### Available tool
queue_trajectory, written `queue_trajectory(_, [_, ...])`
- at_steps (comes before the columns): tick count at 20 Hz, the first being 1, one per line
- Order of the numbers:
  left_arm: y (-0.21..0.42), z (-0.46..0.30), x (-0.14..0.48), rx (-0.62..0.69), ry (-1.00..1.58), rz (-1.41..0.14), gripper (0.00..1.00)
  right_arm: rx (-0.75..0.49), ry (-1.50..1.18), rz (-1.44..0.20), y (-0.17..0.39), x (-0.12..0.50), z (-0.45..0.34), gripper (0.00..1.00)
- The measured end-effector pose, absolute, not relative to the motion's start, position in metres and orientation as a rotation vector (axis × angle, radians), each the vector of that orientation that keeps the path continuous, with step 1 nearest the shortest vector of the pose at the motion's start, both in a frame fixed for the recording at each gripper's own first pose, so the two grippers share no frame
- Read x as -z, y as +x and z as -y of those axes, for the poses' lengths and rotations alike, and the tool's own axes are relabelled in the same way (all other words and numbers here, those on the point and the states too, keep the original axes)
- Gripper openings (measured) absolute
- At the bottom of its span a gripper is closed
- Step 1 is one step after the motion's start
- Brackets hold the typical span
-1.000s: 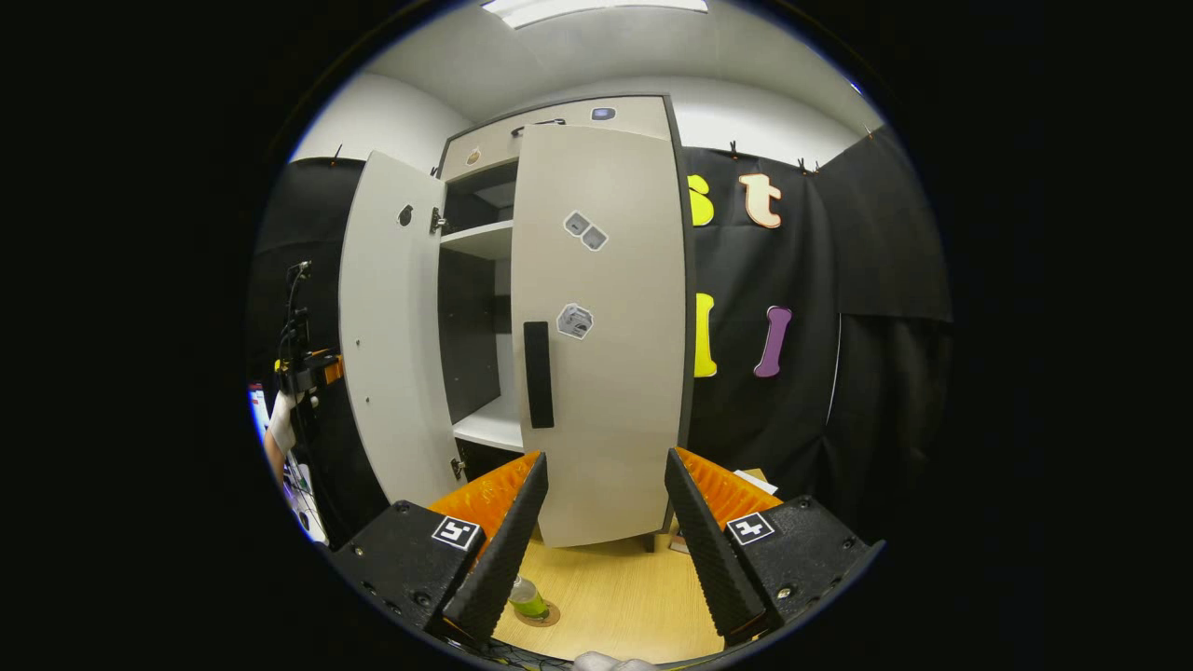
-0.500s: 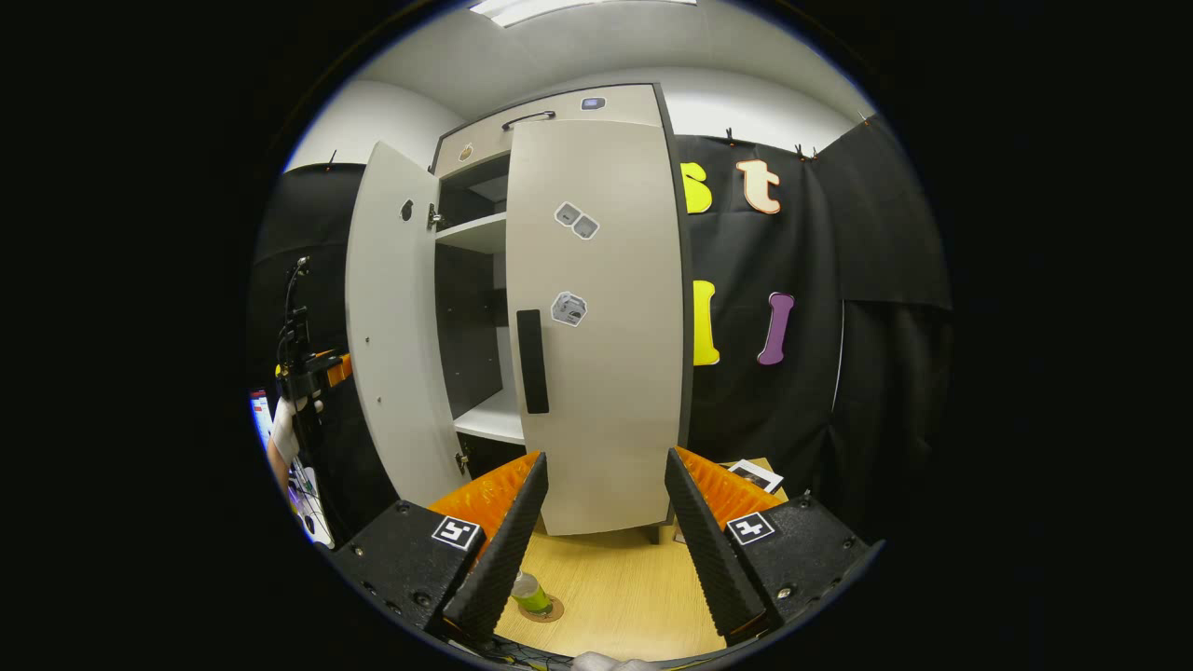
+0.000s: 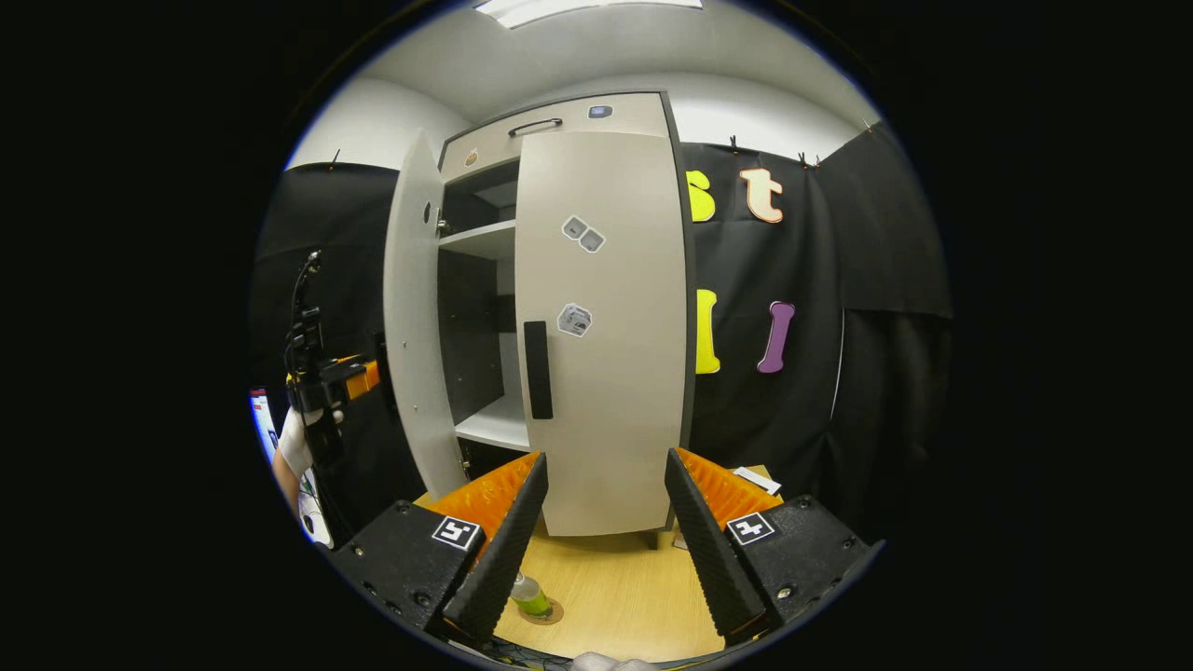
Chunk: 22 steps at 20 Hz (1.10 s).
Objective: Grasp the bottle in the cabinet with the left hand and place it on the coaster, then close the right door with the right hand and the left door with the left hand.
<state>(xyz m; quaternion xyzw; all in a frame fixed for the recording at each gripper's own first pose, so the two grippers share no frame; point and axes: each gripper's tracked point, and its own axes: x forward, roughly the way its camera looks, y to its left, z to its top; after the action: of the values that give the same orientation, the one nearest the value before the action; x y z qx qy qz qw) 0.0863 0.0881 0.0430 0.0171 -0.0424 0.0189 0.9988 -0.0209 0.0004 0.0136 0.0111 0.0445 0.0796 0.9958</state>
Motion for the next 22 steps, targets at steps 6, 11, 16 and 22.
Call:
queue_trajectory(6, [0.110, -0.032, -0.030, 0.064, 0.046, 0.041, 0.94, -0.095, 0.039, -0.093, -0.032, -0.008, 0.015, 0.79])
queue_trajectory(11, [0.110, -0.026, -0.031, 0.059, 0.021, 0.045, 0.93, -0.036, 0.044, -0.093, -0.037, -0.009, 0.035, 0.79])
queue_trajectory(16, [0.092, -0.033, -0.034, 0.056, 0.028, 0.048, 0.96, -0.024, 0.052, -0.081, -0.037, -0.010, 0.034, 0.79])
queue_trajectory(22, [0.060, -0.027, -0.037, 0.073, 0.020, 0.053, 0.96, -0.043, 0.043, -0.089, -0.034, -0.004, 0.018, 0.79])
